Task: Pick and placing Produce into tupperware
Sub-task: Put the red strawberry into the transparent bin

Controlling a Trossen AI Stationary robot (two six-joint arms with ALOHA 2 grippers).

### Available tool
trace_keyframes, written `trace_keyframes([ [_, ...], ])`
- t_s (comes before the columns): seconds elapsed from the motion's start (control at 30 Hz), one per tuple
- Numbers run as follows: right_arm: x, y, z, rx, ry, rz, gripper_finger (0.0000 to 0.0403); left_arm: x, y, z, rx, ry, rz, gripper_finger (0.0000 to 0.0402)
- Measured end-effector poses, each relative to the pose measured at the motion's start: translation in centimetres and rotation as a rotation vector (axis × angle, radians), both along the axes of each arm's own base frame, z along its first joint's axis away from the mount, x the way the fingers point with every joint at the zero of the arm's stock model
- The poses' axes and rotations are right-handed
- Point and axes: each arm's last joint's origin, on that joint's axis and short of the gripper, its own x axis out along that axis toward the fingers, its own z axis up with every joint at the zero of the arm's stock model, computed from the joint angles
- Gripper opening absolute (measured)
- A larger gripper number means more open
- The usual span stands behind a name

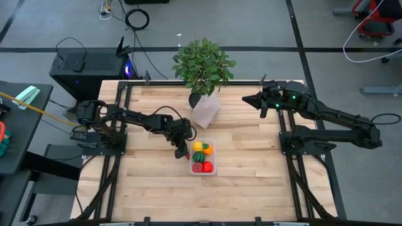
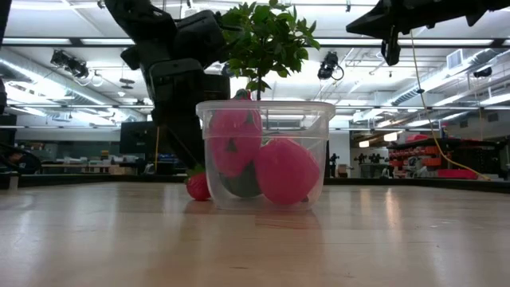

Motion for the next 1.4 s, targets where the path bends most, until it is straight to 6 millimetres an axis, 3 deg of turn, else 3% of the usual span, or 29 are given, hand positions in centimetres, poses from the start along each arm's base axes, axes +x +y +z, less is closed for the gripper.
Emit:
trace_keyframes([
  [0.67,0.0,0.0,0.0,0.001,0.002,0.000,0.0006,0.6,0.1,-1.7,-0.078,0.017,-0.034,0.0177],
  [0.83,0.0,0.0,0.0,0.000,0.002,-0.011,0.0006,0.7,0.1,-1.6,-0.077,0.013,-0.033,0.0137],
  [1.2,0.0,-0.1,0.0,-0.001,0.003,-0.023,0.0005,0.7,0.1,-1.6,-0.074,0.012,-0.034,0.0010],
  [1.4,0.0,-0.1,0.0,-0.002,0.003,-0.023,0.0005,0.7,0.1,-1.6,-0.073,0.011,-0.037,0.0014],
])
